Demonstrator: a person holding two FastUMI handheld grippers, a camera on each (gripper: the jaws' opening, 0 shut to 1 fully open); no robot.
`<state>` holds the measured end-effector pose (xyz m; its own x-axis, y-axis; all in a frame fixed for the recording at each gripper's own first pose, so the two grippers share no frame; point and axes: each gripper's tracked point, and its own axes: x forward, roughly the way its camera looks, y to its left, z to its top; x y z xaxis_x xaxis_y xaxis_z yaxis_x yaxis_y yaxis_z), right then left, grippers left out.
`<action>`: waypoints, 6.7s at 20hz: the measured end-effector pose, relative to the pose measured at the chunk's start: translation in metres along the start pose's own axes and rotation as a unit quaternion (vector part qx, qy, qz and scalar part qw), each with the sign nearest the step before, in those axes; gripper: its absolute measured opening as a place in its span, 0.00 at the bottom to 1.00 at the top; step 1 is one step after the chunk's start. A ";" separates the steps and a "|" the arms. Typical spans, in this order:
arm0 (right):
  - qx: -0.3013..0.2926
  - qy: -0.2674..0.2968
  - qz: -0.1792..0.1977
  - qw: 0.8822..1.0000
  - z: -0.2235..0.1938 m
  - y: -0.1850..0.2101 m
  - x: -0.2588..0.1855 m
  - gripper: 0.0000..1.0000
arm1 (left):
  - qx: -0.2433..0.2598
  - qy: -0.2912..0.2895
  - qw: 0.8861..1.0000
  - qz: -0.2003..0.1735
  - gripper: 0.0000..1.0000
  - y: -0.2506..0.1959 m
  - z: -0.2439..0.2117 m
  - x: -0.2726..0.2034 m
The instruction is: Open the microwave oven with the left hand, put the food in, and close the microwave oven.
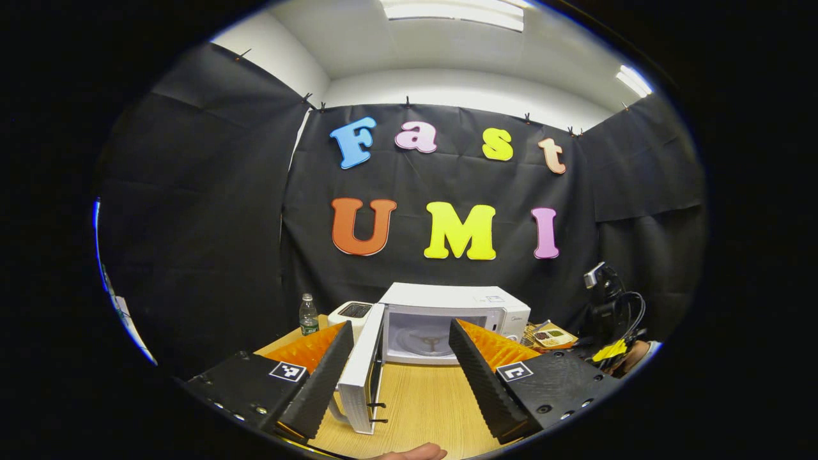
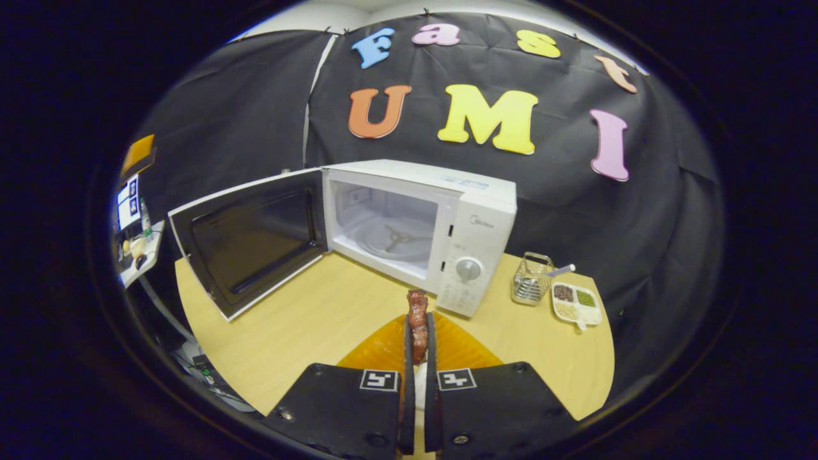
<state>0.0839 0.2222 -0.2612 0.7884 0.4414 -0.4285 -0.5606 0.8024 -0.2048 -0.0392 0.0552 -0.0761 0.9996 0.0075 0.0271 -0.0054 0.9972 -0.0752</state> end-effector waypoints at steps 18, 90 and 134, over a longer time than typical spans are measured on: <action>0.096 -0.071 -0.055 0.991 0.085 0.089 0.202 0.09 | 0.021 0.028 0.999 -0.015 0.92 0.016 -0.014 -0.018; 0.110 -0.269 -0.154 0.944 0.101 0.010 -0.291 1.00 | 0.048 0.081 0.995 0.031 0.02 0.138 -0.093 0.000; 0.148 -0.318 -0.196 0.916 0.058 -0.068 -0.362 1.00 | 0.008 0.088 0.979 -0.185 0.01 -0.161 -0.211 0.177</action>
<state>-0.1485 0.0313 -0.0413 0.9552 0.1653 0.2454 -0.1836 0.9815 0.0536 0.1447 -0.1202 -0.2697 0.9225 -0.3663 -0.1220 0.3592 0.9301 -0.0763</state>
